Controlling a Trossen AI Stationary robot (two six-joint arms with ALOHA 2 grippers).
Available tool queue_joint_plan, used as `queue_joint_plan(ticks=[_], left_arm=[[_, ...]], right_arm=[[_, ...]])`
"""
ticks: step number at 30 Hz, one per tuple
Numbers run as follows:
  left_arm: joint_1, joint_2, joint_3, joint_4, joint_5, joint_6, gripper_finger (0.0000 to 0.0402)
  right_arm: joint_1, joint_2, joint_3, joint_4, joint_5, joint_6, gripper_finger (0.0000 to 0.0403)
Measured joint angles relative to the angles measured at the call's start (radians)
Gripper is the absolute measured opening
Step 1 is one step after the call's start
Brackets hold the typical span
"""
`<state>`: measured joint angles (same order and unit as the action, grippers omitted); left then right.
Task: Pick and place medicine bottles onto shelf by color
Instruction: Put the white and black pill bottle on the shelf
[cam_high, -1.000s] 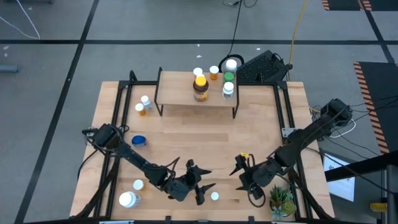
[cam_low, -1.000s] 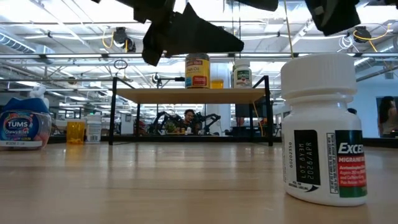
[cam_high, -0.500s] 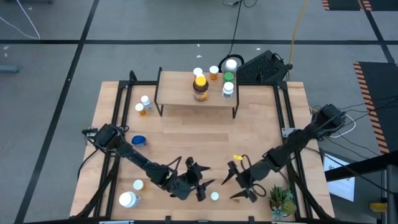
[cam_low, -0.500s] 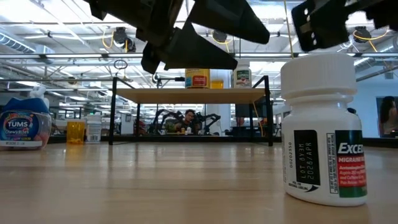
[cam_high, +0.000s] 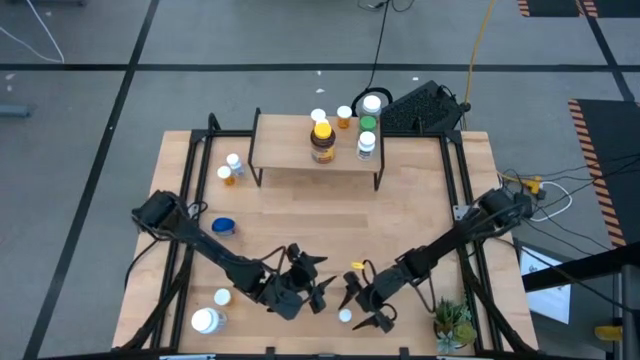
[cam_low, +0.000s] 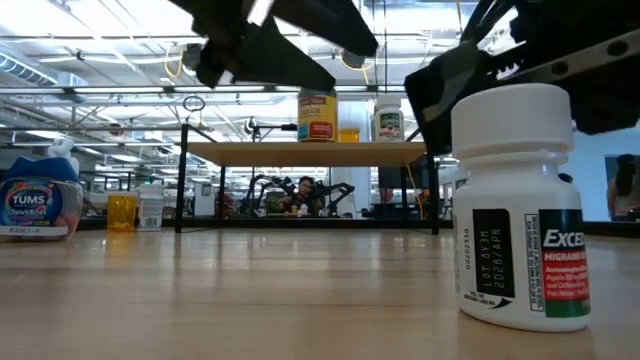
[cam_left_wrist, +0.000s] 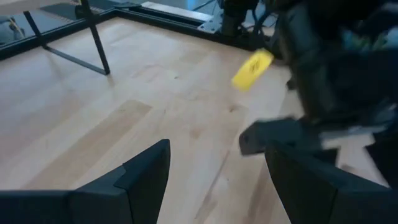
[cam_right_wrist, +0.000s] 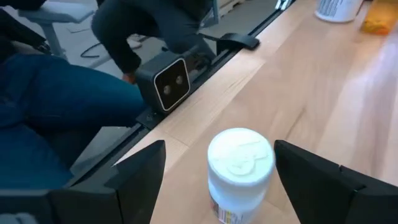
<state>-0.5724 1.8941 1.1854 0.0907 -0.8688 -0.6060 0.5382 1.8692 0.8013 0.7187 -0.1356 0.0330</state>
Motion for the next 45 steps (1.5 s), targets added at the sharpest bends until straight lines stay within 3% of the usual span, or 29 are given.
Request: queue_joint_plan(ticks=[6, 14, 17, 24, 29, 34, 38, 45], left_arm=[[-0.016, -0.024, 0.000, -0.013, 0.000, 0.000, 0.0266], [-0.011, -0.025, 0.000, -0.021, -0.034, 0.019, 0.0266], [-0.008, -0.034, 0.000, -0.031, -0.085, 0.075, 0.0266], [0.067, -0.178, 0.000, -0.288, -0.143, 0.087, 0.0266], [0.178, -0.300, 0.000, -0.482, -0.177, 0.130, 0.0266], [0.322, -0.382, 0.000, -0.519, -0.183, 0.299, 0.0266], [0.425, -0.411, 0.000, -0.513, -0.181, 0.402, 0.0266], [0.528, -0.417, 0.000, -0.525, -0.112, 0.435, 0.0266]], right_arm=[[-0.002, 0.024, 0.006, 0.019, 0.002, 0.017, 0.0262], [-0.010, 0.019, 0.006, 0.007, 0.026, 0.067, 0.0142], [-0.009, -0.015, 0.005, -0.047, 0.063, 0.062, 0.0134], [-0.056, -0.281, 0.005, -0.359, 0.329, -0.083, 0.0134], [-0.182, -0.531, 0.005, -0.505, 0.491, -0.208, 0.0134], [-0.383, -0.708, 0.032, -0.527, 0.529, -0.289, 0.0136], [-0.545, -0.730, 0.155, -0.603, 0.529, -0.349, 0.0136], [-0.781, -0.627, 0.371, -0.714, 0.496, -0.431, 0.0138]])
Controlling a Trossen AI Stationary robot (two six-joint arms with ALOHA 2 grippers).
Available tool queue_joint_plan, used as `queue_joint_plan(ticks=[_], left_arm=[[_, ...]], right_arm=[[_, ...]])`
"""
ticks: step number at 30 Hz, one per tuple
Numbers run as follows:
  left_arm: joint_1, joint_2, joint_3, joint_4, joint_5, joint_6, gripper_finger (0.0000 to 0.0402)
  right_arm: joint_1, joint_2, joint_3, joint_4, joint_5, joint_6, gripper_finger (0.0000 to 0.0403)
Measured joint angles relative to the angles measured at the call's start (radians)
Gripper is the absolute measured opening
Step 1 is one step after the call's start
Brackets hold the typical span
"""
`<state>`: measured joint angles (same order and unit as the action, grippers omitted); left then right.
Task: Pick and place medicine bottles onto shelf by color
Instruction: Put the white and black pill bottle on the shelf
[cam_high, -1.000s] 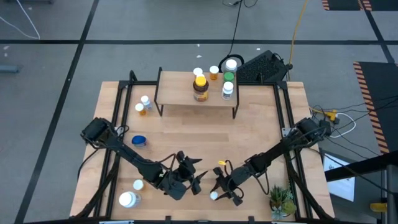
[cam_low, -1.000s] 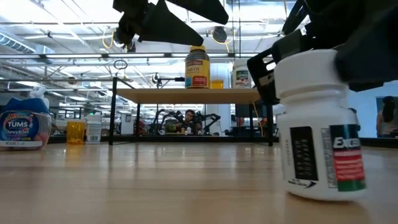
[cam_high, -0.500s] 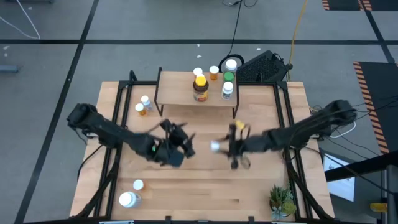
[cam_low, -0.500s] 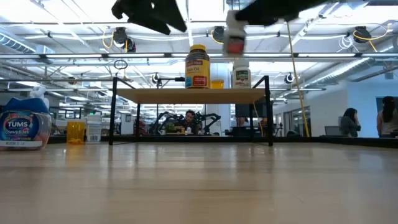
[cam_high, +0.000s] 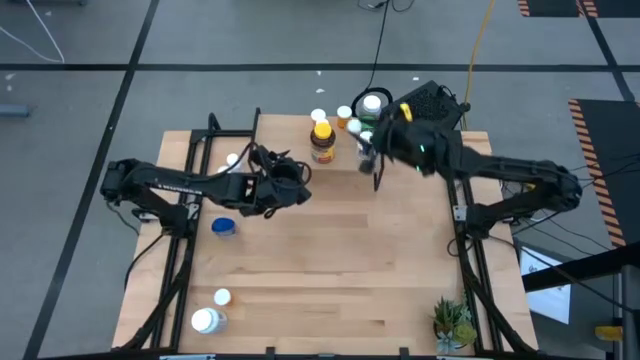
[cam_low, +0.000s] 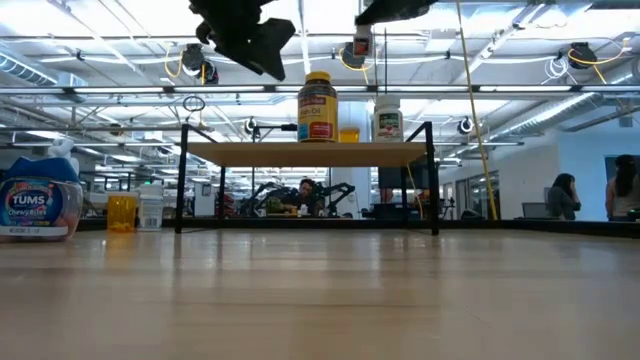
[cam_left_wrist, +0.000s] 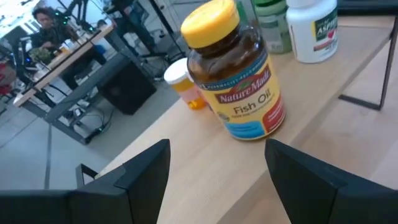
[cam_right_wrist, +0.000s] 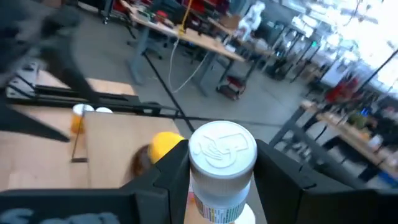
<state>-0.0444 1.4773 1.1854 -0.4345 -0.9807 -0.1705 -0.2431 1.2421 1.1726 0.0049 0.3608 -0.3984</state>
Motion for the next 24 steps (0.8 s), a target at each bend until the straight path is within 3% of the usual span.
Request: queue_joint_plan(ticks=[4, 7, 10, 18, 24], left_arm=[[0.015, -0.001, 0.000, -0.021, 0.018, 0.025, 0.0266], [0.022, -0.019, -0.001, -0.052, 0.018, 0.048, 0.0266], [0.044, -0.039, 0.000, -0.057, 0.015, 0.068, 0.0266], [0.137, -0.073, -0.001, -0.080, 0.012, 0.090, 0.0266], [0.202, -0.072, -0.001, -0.114, 0.012, 0.089, 0.0266]], right_arm=[[-0.107, 0.068, 0.037, -0.038, -0.178, 0.100, 0.0138], [-0.145, 0.128, 0.038, -0.043, -0.206, 0.131, 0.0138], [-0.157, 0.179, 0.039, -0.008, -0.171, 0.150, 0.0138], [-0.117, 0.292, 0.099, -0.011, 0.043, 0.221, 0.0138], [-0.085, 0.298, 0.106, -0.029, 0.084, 0.262, 0.0139]])
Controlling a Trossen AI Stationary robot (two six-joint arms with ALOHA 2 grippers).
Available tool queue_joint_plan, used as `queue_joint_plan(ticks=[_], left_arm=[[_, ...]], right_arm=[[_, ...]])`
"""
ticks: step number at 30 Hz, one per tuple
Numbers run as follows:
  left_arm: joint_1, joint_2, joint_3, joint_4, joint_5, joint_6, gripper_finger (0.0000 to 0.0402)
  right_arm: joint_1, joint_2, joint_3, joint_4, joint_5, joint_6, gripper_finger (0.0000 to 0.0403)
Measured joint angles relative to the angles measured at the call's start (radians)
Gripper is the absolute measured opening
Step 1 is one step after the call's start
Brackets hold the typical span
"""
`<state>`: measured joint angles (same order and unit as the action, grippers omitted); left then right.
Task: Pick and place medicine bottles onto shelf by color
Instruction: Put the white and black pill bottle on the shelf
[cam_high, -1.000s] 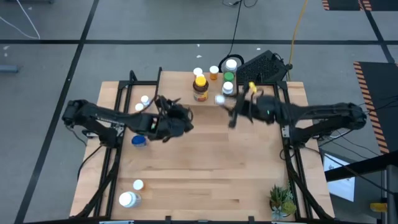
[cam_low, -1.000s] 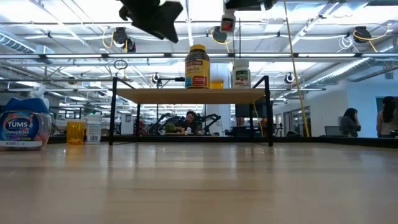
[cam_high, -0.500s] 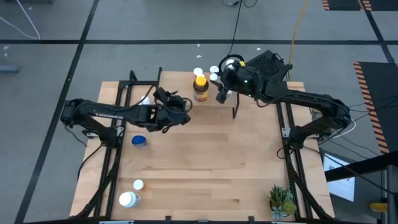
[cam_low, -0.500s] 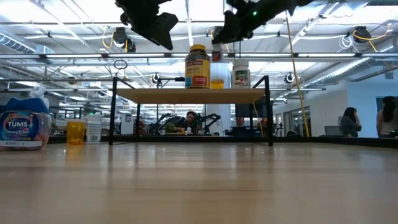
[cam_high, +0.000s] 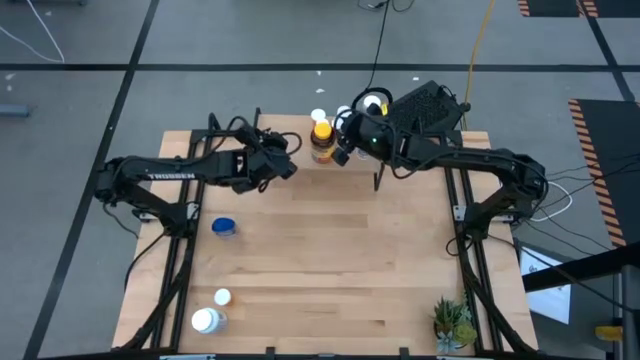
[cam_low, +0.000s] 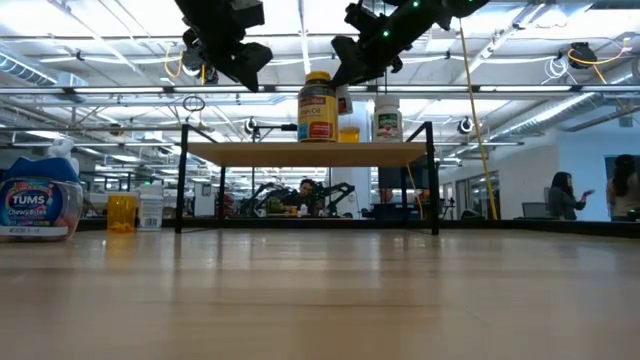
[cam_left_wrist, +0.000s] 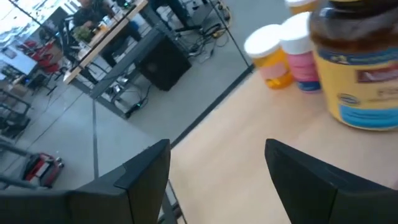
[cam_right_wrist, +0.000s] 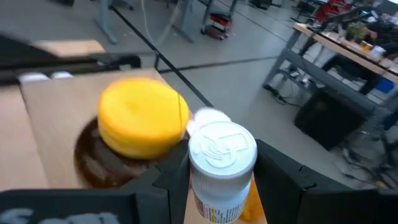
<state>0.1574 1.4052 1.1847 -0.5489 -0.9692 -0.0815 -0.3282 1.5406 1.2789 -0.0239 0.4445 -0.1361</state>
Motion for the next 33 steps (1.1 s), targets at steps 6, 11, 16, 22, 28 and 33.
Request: queue_joint_plan(ticks=[6, 11, 16, 22, 28, 33], left_arm=[[0.047, 0.000, 0.000, 0.038, 0.013, 0.022, 0.0266], [0.051, 0.000, 0.000, -0.012, 0.077, -0.031, 0.0266], [0.040, 0.000, 0.000, -0.097, 0.080, -0.117, 0.0266], [0.024, 0.000, 0.000, -0.148, 0.079, -0.157, 0.0266], [0.022, 0.000, 0.000, -0.148, 0.079, -0.154, 0.0266], [0.028, 0.000, 0.000, -0.144, 0.067, -0.152, 0.0266]], right_arm=[[0.007, 0.001, 0.000, -0.051, 0.104, -0.116, 0.0139], [0.025, -0.021, 0.000, -0.110, 0.037, -0.191, 0.0139], [0.029, -0.039, 0.000, -0.146, -0.094, -0.194, 0.0139], [0.029, -0.040, -0.001, -0.207, -0.113, -0.167, 0.0139], [0.030, 0.004, -0.001, -0.151, -0.187, -0.146, 0.0140], [0.016, 0.058, -0.001, -0.039, -0.133, -0.137, 0.0140]])
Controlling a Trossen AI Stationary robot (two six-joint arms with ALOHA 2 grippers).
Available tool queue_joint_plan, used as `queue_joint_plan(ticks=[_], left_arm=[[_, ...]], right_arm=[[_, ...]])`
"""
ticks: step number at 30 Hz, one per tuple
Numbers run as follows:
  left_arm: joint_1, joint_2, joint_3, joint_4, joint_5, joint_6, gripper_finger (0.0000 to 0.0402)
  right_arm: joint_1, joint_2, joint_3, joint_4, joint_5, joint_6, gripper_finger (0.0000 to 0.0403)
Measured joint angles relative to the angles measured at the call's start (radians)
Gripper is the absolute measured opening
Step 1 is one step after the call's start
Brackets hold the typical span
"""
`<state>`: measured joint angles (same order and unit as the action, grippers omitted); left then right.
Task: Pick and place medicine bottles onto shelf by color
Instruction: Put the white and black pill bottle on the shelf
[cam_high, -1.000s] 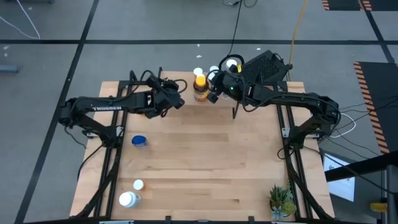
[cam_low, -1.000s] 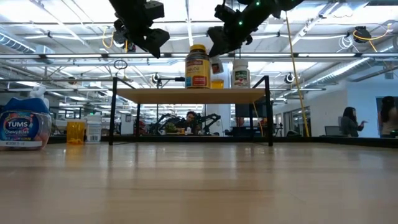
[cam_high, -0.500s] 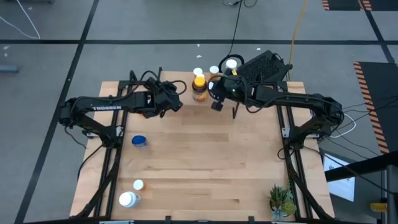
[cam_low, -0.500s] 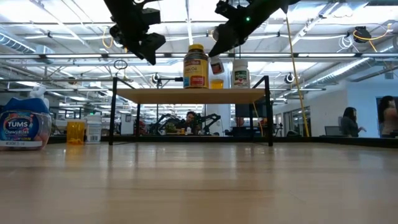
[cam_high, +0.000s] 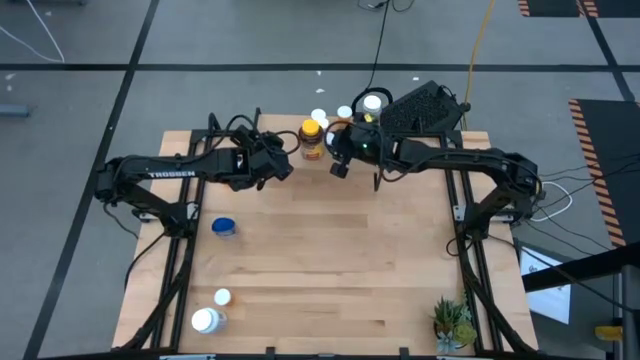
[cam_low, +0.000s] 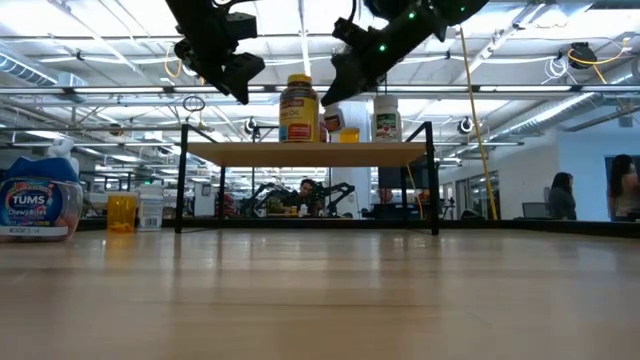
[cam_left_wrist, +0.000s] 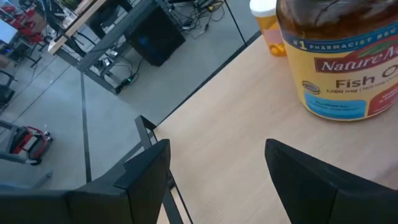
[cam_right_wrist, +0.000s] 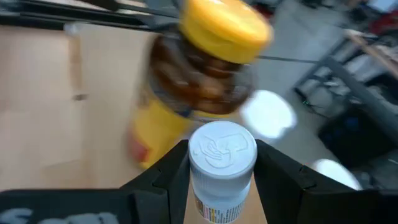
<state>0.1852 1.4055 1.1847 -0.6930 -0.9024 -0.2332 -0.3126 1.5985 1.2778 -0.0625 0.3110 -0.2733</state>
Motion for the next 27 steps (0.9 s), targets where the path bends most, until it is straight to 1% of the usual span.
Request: queue_joint_plan(ticks=[3, 4, 14, 21, 26, 27], left_arm=[[0.000, 0.000, 0.000, 0.000, -0.004, 0.007, 0.0266], [0.000, 0.000, 0.000, 0.000, -0.004, 0.012, 0.0266], [0.000, 0.000, 0.000, 0.002, -0.005, 0.014, 0.0266], [0.000, 0.000, 0.000, 0.002, -0.005, 0.012, 0.0266], [0.000, 0.000, 0.000, 0.002, -0.005, 0.011, 0.0266], [0.000, 0.000, 0.000, 0.002, -0.005, 0.011, 0.0266]], right_arm=[[-0.005, 0.008, 0.000, 0.025, 0.080, 0.000, 0.0140], [-0.009, 0.008, 0.000, 0.031, 0.086, 0.000, 0.0140], [-0.028, 0.009, 0.000, -0.033, 0.076, 0.034, 0.0140], [-0.063, 0.008, 0.000, -0.032, -0.053, 0.040, 0.0147], [-0.103, 0.008, 0.000, -0.034, -0.060, 0.052, 0.0151], [-0.111, 0.008, 0.000, -0.036, -0.074, 0.053, 0.0151]])
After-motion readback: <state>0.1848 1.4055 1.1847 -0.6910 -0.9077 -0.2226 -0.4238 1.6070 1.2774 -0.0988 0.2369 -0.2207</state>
